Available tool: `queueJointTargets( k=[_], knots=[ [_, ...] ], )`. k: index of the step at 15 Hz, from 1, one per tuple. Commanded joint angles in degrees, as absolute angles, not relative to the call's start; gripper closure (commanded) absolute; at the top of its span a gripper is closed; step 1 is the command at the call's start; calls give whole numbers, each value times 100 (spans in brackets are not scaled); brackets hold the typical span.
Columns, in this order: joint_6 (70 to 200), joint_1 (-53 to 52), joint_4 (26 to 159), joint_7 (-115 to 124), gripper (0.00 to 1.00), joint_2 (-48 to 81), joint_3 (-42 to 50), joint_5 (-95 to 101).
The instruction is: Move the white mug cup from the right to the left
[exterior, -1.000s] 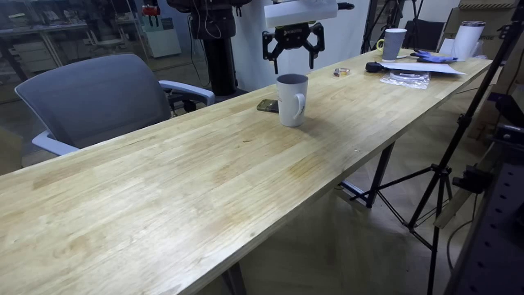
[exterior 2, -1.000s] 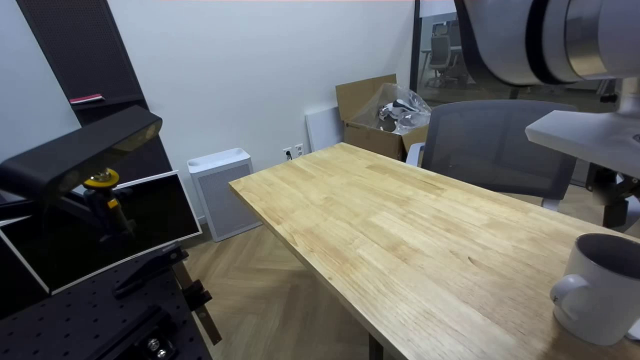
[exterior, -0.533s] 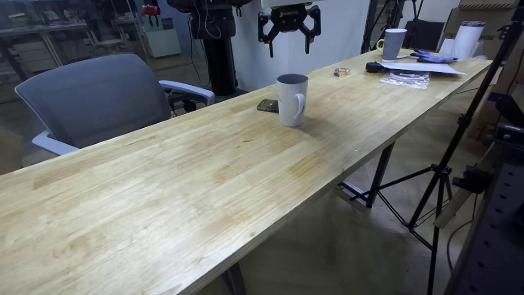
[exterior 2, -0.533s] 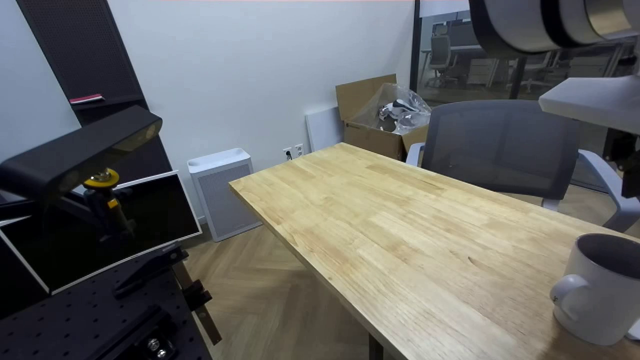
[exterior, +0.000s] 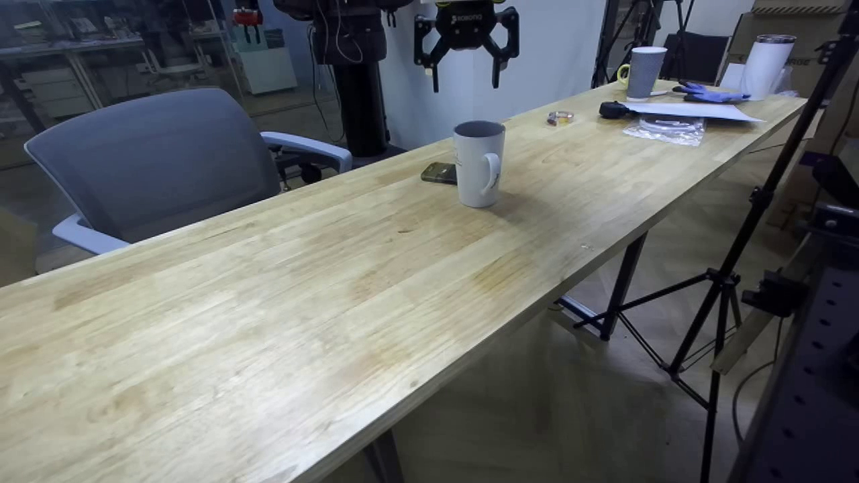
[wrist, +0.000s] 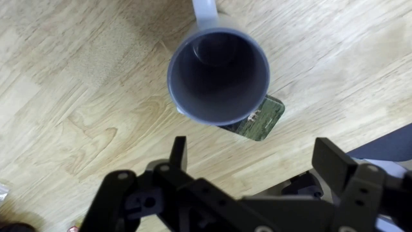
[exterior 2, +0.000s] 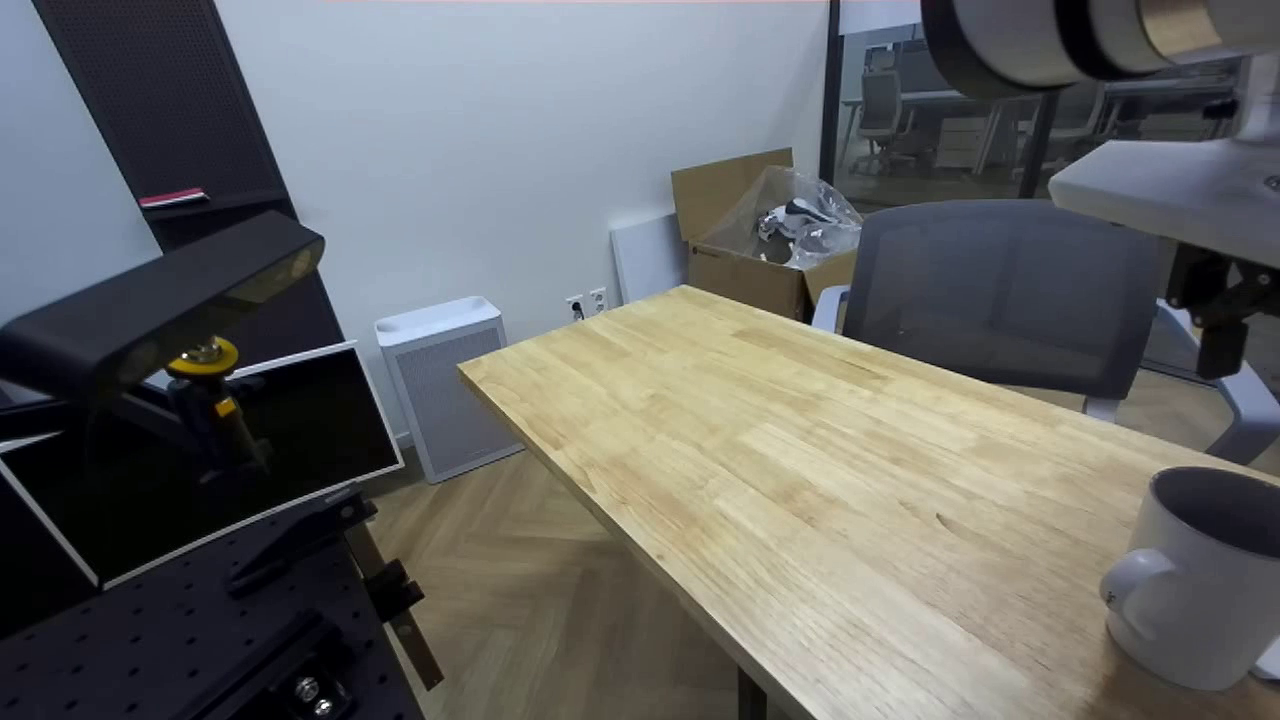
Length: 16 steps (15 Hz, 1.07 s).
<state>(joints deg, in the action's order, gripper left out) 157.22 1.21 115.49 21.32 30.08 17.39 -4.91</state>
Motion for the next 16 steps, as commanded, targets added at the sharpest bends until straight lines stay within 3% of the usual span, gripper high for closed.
queueJointTargets(
  k=[1,16],
  knots=[
    [15542,362,11681,1955,0,2902,1362,-618],
    [15438,1061,11517,1072,0,3338,847,-979]
  ],
)
